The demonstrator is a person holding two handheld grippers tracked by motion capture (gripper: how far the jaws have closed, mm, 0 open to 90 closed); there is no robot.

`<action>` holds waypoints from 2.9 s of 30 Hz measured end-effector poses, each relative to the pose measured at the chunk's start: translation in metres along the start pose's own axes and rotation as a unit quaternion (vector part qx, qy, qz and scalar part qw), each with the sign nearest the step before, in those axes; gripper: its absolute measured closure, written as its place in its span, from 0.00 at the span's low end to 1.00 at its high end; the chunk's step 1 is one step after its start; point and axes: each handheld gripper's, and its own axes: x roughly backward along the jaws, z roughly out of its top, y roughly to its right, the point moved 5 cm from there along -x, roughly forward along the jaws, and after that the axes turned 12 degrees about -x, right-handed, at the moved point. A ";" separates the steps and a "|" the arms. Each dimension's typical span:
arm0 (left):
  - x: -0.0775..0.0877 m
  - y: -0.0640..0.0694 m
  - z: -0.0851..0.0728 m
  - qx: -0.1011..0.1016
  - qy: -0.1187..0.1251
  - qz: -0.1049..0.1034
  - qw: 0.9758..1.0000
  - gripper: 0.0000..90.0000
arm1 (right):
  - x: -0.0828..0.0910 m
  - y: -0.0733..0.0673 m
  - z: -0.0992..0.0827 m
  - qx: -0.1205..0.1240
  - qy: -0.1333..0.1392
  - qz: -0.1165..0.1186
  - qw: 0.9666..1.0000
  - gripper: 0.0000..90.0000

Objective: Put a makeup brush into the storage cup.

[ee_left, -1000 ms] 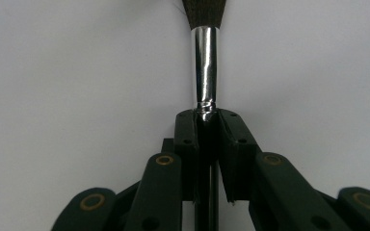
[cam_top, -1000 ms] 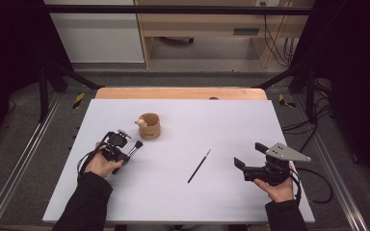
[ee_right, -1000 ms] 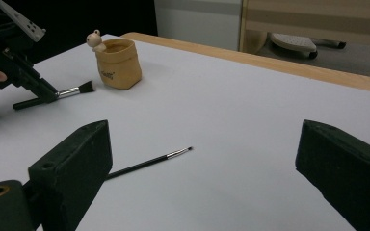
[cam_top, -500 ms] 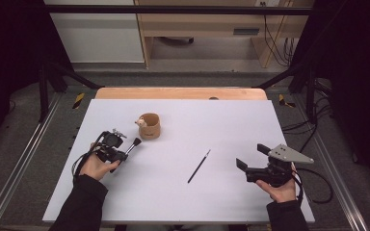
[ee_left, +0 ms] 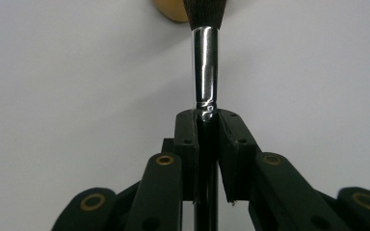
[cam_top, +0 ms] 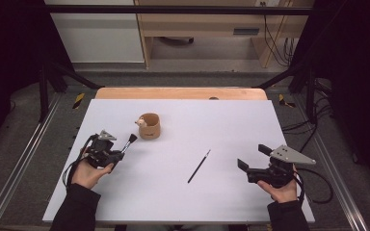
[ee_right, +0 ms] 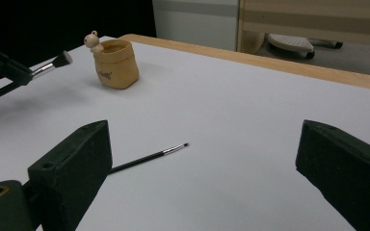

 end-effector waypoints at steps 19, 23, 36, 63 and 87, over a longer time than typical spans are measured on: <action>0.027 0.016 -0.002 0.007 0.093 0.032 0.995 0.87 | -0.002 -0.003 0.001 -0.020 0.004 0.005 1.000 0.06; 0.035 0.021 -0.002 0.011 0.118 0.042 0.992 0.87 | -0.004 -0.007 0.002 -0.025 0.005 0.006 1.000 0.06; 0.046 0.034 0.006 0.020 0.169 0.062 0.983 0.87 | -0.011 -0.021 0.007 -0.034 0.008 0.019 0.999 0.06; 0.045 0.091 0.058 0.002 0.247 0.071 0.966 0.87 | -0.052 -0.083 0.031 -0.047 0.018 0.076 0.996 0.11; 0.030 0.122 0.065 -0.003 0.270 0.061 0.961 0.87 | -0.084 -0.119 0.030 -0.066 0.006 0.119 0.991 0.19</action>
